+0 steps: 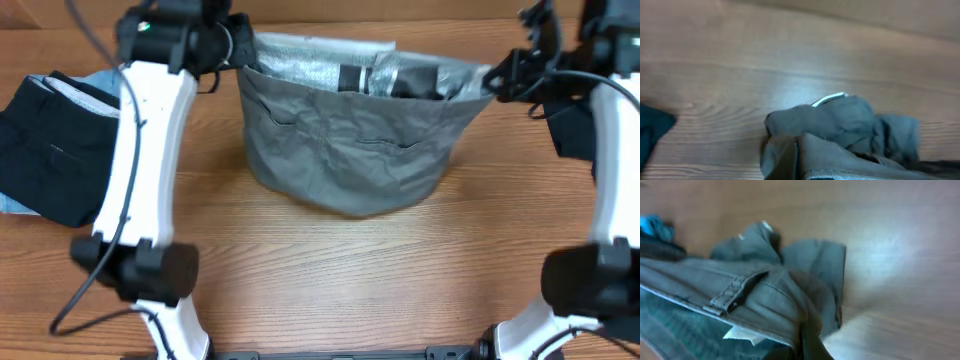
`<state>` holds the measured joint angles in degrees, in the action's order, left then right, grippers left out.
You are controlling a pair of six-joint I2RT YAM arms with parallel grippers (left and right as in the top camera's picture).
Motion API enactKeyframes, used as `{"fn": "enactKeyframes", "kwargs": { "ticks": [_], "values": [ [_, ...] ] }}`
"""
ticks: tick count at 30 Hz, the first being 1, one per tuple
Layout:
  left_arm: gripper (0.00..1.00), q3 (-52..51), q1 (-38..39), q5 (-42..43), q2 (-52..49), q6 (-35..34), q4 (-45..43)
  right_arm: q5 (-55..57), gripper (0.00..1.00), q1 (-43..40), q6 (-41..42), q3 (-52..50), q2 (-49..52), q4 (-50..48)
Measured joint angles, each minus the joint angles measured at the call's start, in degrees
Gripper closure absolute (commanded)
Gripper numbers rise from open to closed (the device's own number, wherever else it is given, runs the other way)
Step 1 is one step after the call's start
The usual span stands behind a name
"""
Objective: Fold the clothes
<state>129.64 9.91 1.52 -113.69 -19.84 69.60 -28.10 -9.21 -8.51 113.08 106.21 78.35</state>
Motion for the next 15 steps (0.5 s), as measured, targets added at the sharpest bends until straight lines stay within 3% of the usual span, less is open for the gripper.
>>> {"fn": "enactKeyframes", "kwargs": {
  "ticks": [4, 10, 13, 15],
  "values": [
    [0.96, -0.2, 0.0, -1.0, -4.8, -0.4, -0.7, 1.9, 0.90, 2.2, 0.7, -7.7, 2.8, -5.1],
    [0.96, -0.2, 1.5, -3.1, -6.8, -1.2, -2.6, 3.4, 0.89, 4.7, 1.0, -10.3, 6.0, -7.3],
    [0.96, -0.2, 3.2, -3.8, -6.9, -1.2, -3.7, 3.8, 0.75, 4.7, 1.5, -10.5, 8.1, -7.6],
    [0.96, -0.2, 4.1, -3.9, -6.9, -1.2, -4.2, 4.2, 0.60, 4.7, 2.2, -10.5, 8.9, -8.3]
  ]
}}
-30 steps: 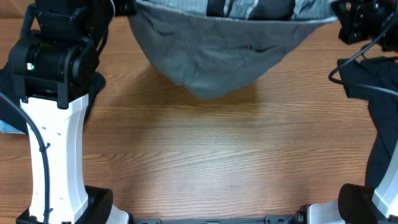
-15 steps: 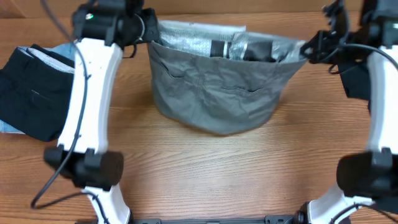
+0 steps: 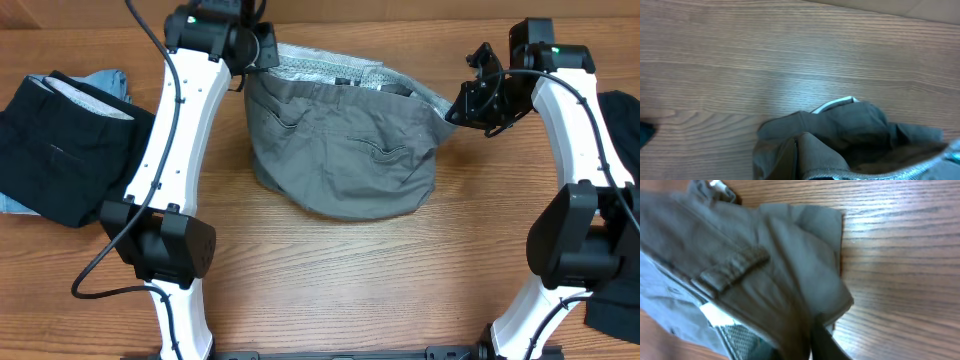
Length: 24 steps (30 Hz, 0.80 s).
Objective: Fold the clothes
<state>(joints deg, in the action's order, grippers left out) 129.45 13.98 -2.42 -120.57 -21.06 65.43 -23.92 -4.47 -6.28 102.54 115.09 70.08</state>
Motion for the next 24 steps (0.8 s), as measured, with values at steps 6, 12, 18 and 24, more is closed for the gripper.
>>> {"fn": "enactKeyframes", "kwargs": {
  "ticks": [6, 12, 18, 24],
  "values": [
    [0.96, 0.0, 0.9, 0.0, 0.0, 0.0, -0.1, 0.2, 0.43, 0.0, 3.7, 0.0, 0.2, -0.6],
    [0.96, 0.0, 1.2, -0.2, 0.0, 0.2, -0.1, 0.2, 0.40, 0.0, 13.3, 0.0, 0.2, -1.0],
    [0.96, 0.0, 4.5, -0.7, 0.0, 2.2, -0.8, 0.5, 0.40, 0.7, 21.3, 0.0, 0.2, -3.8],
    [0.96, 0.0, 8.0, -2.2, 2.3, 3.2, -0.7, 1.8, 0.43, 1.1, 25.2, 0.0, 0.2, -6.1]
  ]
}}
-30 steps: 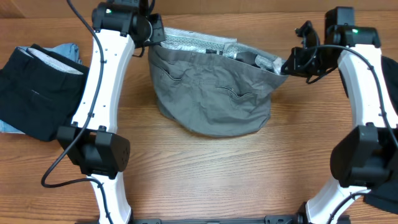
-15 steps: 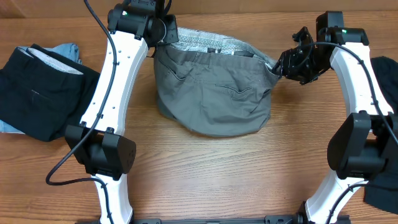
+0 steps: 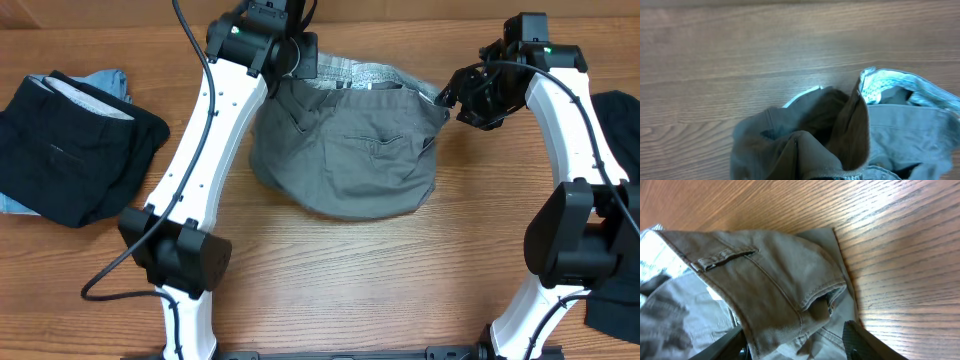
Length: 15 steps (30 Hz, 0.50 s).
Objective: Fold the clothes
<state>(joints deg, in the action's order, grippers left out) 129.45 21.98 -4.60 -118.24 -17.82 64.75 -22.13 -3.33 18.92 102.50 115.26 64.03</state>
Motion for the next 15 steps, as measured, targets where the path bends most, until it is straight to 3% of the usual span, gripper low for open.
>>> {"fn": "enactKeyframes", "kwargs": {
  "ticks": [10, 14, 15],
  "values": [
    [0.96, 0.0, 2.1, -0.6, 12.8, 0.0, 2.2, 5.0, 0.44, 3.2, 6.1, 0.0, 0.0, -1.4],
    [0.96, 0.0, 2.1, -0.6, 13.4, 0.0, 2.4, 7.2, 0.63, 4.8, 8.3, 0.0, 0.0, 0.2],
    [0.96, 0.0, 2.1, -0.6, 13.4, 0.0, 2.6, 7.5, 0.63, 4.8, 8.8, 0.0, 0.0, 0.4]
  ]
}}
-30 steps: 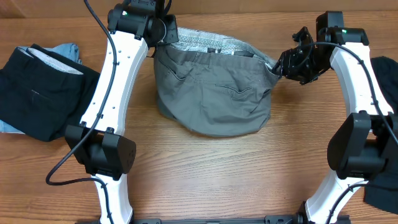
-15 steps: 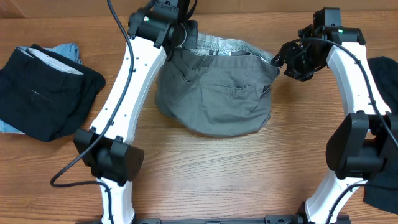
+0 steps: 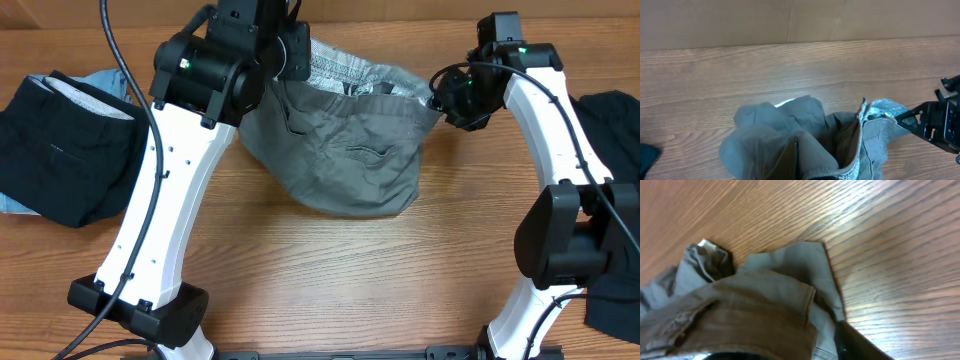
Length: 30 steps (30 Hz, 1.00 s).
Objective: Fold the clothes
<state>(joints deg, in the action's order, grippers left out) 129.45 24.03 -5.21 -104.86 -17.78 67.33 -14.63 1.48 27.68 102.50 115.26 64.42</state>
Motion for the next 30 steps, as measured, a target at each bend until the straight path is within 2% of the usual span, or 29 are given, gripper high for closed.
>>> {"fn": "enactKeyframes", "kwargs": {
  "ticks": [2, 5, 11, 12, 14, 17, 20, 23, 25, 26, 30],
  "values": [
    [0.96, 0.0, 0.0, 0.0, 0.1, 0.2, 0.0, 0.5, 0.61, 0.0, 0.5, 0.0, 0.0, 1.4],
    [0.96, 0.0, 0.0, 0.0, 0.1, 0.3, 0.0, 0.4, 0.53, 0.0, 1.6, 0.0, 0.0, 4.2],
    [0.96, 0.0, 0.0, 0.0, 0.1, 0.8, -0.5, -1.1, 0.47, 0.0, 2.3, 0.0, 0.0, 6.8],
    [0.96, 0.0, 0.0, 0.0, 0.1, 1.0, -0.5, -1.8, 0.41, 0.0, 2.6, 0.0, 0.0, 6.8],
    [0.96, 0.0, 0.0, 0.0, 0.1, 1.3, -0.5, -2.9, 0.38, 0.0, 4.5, 0.0, 0.0, 6.7],
    [0.96, 0.0, 0.0, 0.0, 0.1, 1.5, -0.5, -3.8, 0.40, 0.0, 9.2, 0.0, 0.0, 5.7],
    [0.96, 0.0, 0.0, 0.0, 0.1, 1.5, -0.7, -4.4, 0.48, 0.0, 15.0, 0.0, 0.0, 5.6],
    [0.96, 0.0, 0.0, 0.0, 0.1, 1.7, -0.7, -4.7, 0.48, 0.1, 20.5, 0.0, 0.0, 5.6],
    [0.96, 0.0, 0.0, 0.0, 0.1, 1.7, -0.7, -4.6, 0.49, 0.3, 22.9, 0.0, 0.0, 5.6],
    [0.96, 0.0, 0.0, 0.0, 0.1, 1.7, -0.8, -4.6, 0.53, 0.4, 23.6, 0.0, 0.0, 5.6],
    [0.96, 0.0, 0.0, 0.0, 0.1, 1.7, -0.9, -4.7, 0.58, 1.6, 26.6, 0.0, 0.0, 5.7]
  ]
}}
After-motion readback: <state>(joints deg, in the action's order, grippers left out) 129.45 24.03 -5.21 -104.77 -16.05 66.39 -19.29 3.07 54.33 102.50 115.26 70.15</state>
